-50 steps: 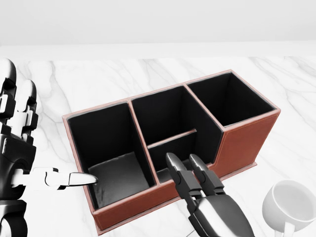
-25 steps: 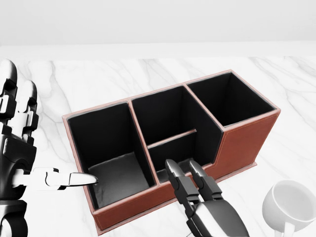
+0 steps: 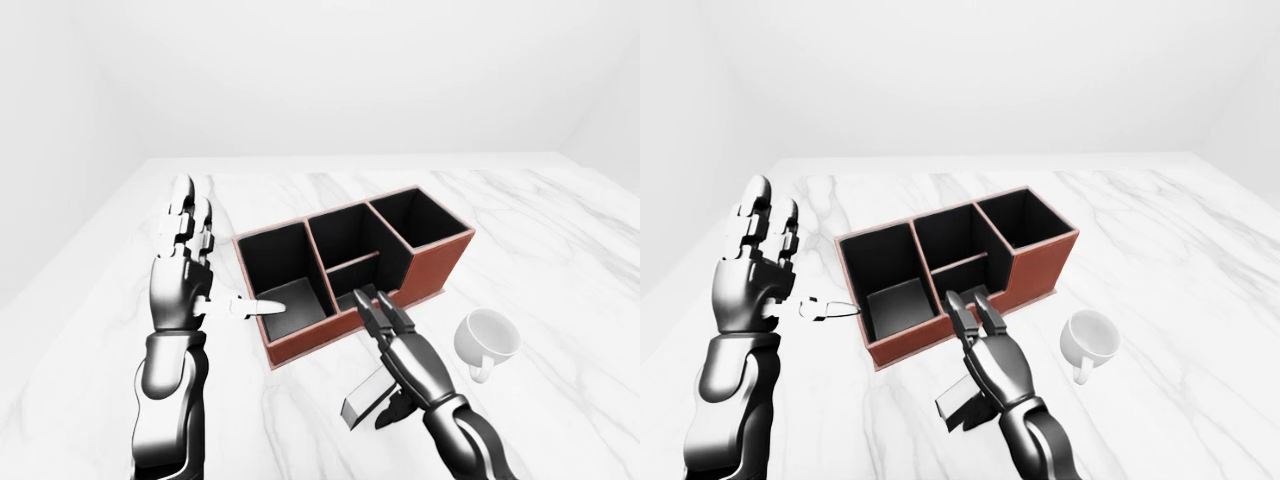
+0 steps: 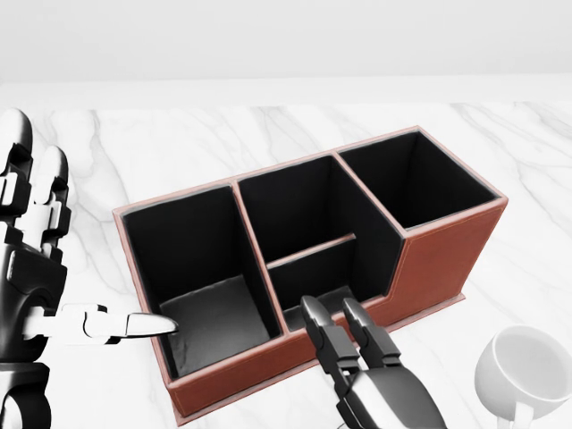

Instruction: Pick up the book and place it in the front compartment of the caddy.

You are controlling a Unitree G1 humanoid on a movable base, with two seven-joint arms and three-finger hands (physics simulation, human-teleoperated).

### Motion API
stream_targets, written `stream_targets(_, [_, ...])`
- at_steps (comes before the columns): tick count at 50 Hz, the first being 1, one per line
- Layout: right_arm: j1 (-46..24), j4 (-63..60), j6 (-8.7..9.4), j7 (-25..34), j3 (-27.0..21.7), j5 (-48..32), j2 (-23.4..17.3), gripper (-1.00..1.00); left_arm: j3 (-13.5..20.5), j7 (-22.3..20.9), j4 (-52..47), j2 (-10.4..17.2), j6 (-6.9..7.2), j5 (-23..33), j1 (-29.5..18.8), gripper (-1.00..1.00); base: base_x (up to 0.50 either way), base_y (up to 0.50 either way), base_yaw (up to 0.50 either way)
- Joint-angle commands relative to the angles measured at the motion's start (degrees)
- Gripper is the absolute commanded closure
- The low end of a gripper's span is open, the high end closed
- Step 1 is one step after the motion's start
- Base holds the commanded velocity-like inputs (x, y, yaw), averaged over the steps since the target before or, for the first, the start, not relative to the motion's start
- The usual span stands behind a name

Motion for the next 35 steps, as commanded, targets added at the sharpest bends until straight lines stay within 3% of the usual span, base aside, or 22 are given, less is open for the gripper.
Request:
stream_targets(1, [-0.13, 1.07, 0.0, -0.54, 0.25, -0.41, -0.06, -1.0, -0.09, -0.01, 0.01, -0.03, 0.0, 0.05, 0.0, -1.0, 0.0, 0.0, 0.0])
stream_targets(35, [-1.43, 3.91, 0.0, -1.27, 0.57, -2.76, -0.05, -1.0, -0.01, -0.05, 0.23, 0.01, 0.0, 0.06, -0.08, -1.0, 0.0, 0.0, 0.0])
